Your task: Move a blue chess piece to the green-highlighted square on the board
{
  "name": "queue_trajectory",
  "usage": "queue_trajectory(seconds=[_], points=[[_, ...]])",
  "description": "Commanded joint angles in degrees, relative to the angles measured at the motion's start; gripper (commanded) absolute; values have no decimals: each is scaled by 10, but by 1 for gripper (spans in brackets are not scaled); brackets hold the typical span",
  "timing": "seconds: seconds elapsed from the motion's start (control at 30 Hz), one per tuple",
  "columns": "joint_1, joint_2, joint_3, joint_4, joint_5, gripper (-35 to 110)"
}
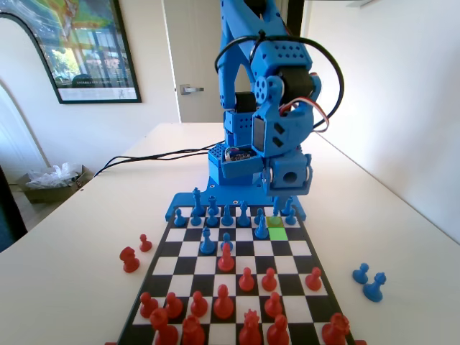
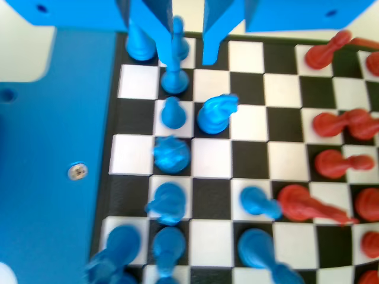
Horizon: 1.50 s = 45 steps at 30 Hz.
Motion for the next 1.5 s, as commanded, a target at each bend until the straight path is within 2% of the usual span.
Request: queue_trajectory(seconds=[0.0, 0.5, 1.47], points=[[-16, 11, 0, -3, -11, 9], [-29, 10, 36, -36, -9, 8], [-25, -35, -3, -52, 0, 7]])
